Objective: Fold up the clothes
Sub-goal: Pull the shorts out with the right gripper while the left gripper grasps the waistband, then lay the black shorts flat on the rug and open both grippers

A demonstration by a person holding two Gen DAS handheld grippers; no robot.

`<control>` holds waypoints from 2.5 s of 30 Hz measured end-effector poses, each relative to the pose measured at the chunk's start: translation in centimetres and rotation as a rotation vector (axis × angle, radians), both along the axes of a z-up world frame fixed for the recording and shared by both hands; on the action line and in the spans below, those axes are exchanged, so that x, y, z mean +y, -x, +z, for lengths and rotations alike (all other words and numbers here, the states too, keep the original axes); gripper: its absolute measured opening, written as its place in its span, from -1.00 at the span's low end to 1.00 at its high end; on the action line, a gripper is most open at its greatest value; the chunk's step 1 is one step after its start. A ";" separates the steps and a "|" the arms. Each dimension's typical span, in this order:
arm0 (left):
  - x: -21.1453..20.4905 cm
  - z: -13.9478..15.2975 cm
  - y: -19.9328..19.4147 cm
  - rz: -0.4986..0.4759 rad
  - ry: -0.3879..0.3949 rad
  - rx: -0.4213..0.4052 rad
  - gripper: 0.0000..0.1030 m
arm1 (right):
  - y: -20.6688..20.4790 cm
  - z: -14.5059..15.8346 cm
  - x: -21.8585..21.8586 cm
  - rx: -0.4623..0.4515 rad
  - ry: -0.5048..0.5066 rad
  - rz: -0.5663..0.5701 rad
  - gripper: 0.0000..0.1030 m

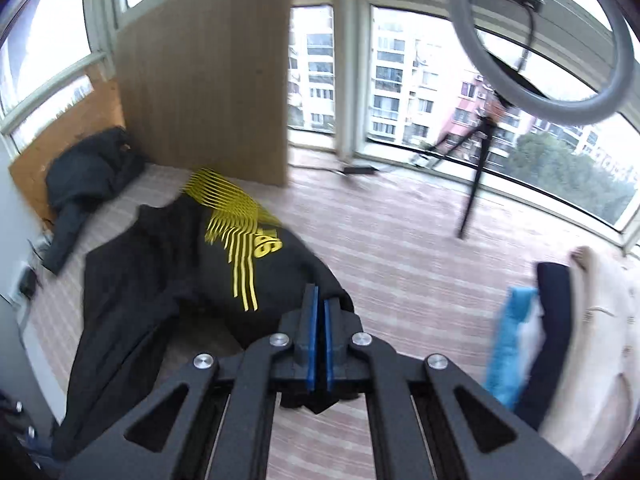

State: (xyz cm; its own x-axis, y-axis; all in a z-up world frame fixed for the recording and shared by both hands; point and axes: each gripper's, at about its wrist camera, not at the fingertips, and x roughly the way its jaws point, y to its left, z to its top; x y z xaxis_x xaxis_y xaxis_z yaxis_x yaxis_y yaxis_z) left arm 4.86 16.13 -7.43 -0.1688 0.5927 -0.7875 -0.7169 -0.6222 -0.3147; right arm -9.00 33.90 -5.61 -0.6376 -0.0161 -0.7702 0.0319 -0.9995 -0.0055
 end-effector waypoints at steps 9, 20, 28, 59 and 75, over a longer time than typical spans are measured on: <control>3.1 0.2 -2.3 -0.068 0.080 -0.085 -0.45 | -6.7 -0.4 6.0 -0.064 0.024 -0.018 -0.31; -21.5 -3.9 10.9 0.236 0.337 0.066 -0.25 | -15.4 -2.7 2.6 -0.122 0.278 -0.125 -0.16; -22.9 -10.1 17.1 0.031 0.350 0.048 -0.25 | -20.4 -6.7 -1.7 -0.214 0.369 -0.281 -0.17; -25.7 -9.0 15.0 -0.106 0.304 0.005 -0.54 | -16.9 -12.4 -6.2 -0.275 0.042 -0.270 -0.20; -24.7 -10.6 14.5 -0.107 0.356 -0.004 -0.55 | -15.5 -11.7 2.1 -0.275 0.166 -0.414 -0.55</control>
State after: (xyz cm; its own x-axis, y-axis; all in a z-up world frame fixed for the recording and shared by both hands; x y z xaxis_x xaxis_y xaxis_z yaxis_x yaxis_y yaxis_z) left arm -9.61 -8.58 -18.01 -0.1175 0.2961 -0.9479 -0.7827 -0.6151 -0.0951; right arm 6.51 36.05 -17.33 -0.3908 0.0586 -0.9186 -0.3881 -0.9154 0.1067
